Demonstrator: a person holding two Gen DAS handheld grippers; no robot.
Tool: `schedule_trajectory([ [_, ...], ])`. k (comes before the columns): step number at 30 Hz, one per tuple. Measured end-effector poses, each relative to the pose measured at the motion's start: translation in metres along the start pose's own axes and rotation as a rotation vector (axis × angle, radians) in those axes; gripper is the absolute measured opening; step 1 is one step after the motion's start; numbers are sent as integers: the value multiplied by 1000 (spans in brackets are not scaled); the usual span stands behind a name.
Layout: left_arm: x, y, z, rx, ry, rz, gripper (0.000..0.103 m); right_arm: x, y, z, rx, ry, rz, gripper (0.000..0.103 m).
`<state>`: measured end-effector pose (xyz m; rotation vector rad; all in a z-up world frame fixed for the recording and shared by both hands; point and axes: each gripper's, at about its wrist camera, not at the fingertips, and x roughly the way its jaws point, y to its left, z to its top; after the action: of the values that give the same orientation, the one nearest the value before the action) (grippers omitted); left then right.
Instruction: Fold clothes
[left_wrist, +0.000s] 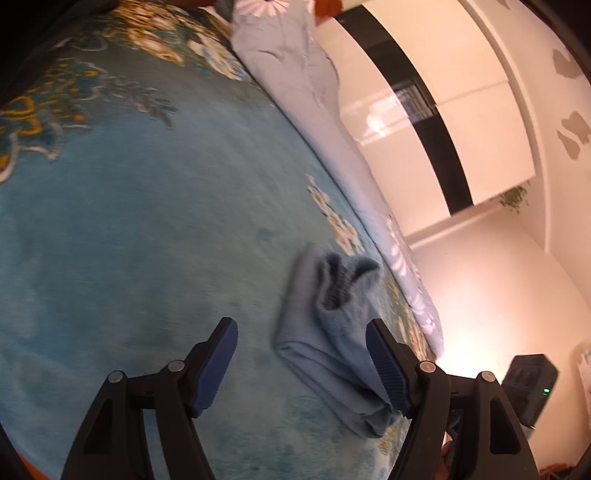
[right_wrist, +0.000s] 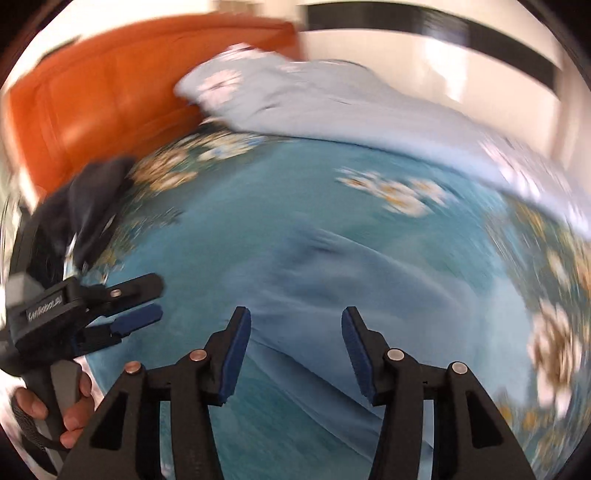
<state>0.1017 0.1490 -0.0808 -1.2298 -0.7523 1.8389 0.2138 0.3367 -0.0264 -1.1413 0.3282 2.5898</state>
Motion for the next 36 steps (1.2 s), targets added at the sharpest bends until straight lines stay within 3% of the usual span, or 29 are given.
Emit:
schedule_trajectory([
  [2, 15, -14, -1, 43, 33, 3, 77, -13, -31, -8, 121, -1, -14, 53],
  [8, 49, -42, -2, 126, 67, 8, 75, -47, -79, -41, 278, -29, -68, 55],
  [9, 51, -44, -2, 131, 58, 18, 66, -51, -86, -47, 305, -29, -71, 55],
  [10, 50, -46, -4, 137, 47, 25, 40, -54, -91, -52, 323, -26, -72, 55],
  [11, 47, -45, -3, 135, 26, 42, 28, -55, -96, -57, 342, -22, -71, 55],
  [15, 39, -22, -3, 66, 14, 59, 25, -58, -106, -67, 377, -21, -53, 56],
  [19, 40, 9, -8, -30, 45, 72, 26, -53, -107, -67, 377, -21, -31, 56],
  [24, 34, -2, -5, 22, 37, 109, 31, -44, -99, -64, 363, -17, 8, 56],
  [26, 27, -8, -4, 41, 22, 120, 44, -43, -96, -61, 351, -24, 22, 56],
  [28, 23, -11, -2, 63, 4, 137, 69, -42, -94, -59, 336, -33, 31, 56],
  [32, 33, -12, 2, 93, 52, 158, 75, -31, -108, -62, 409, -27, 44, 59],
  [36, 50, -7, 13, 80, 125, 135, 76, -19, -138, -73, 603, -22, 179, 65],
])
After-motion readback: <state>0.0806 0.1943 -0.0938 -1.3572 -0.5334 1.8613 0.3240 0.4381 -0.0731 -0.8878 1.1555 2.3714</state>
